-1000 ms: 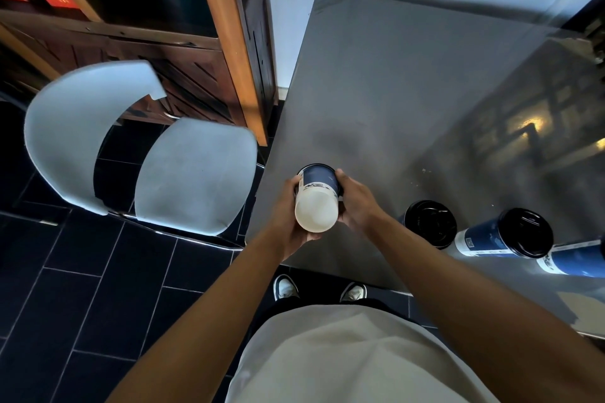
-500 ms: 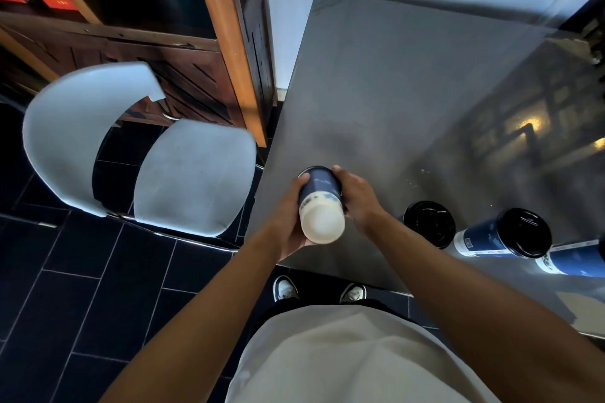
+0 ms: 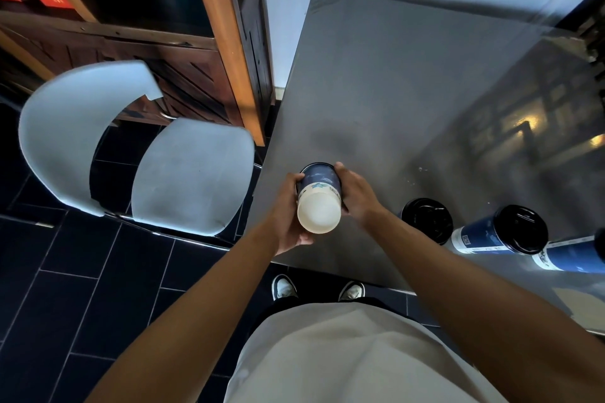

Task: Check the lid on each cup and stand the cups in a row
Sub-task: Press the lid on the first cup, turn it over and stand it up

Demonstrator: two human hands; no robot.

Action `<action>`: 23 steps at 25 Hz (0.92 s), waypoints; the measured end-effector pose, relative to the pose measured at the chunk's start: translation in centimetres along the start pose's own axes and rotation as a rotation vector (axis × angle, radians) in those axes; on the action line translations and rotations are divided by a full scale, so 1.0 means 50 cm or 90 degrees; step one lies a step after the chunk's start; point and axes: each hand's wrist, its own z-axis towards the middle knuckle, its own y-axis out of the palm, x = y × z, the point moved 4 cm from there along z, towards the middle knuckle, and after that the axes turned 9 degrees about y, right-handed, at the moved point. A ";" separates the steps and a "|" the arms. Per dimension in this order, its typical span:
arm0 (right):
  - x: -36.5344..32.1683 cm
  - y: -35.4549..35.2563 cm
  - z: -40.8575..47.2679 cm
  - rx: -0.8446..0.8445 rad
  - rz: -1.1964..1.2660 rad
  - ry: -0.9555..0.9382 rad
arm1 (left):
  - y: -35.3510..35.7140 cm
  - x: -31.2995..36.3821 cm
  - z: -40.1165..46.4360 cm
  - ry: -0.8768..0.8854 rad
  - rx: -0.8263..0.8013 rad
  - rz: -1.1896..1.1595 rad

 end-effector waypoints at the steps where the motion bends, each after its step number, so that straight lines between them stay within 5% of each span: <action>1: -0.005 -0.003 -0.002 0.003 -0.006 0.001 | -0.006 0.001 0.003 -0.003 0.011 0.029; 16: -0.004 -0.001 0.012 -0.018 -0.026 -0.006 | 0.004 0.005 0.002 0.003 -0.033 -0.100; 23: -0.006 -0.010 0.023 -0.014 -0.048 -0.014 | -0.005 0.002 -0.006 -0.021 -0.045 0.034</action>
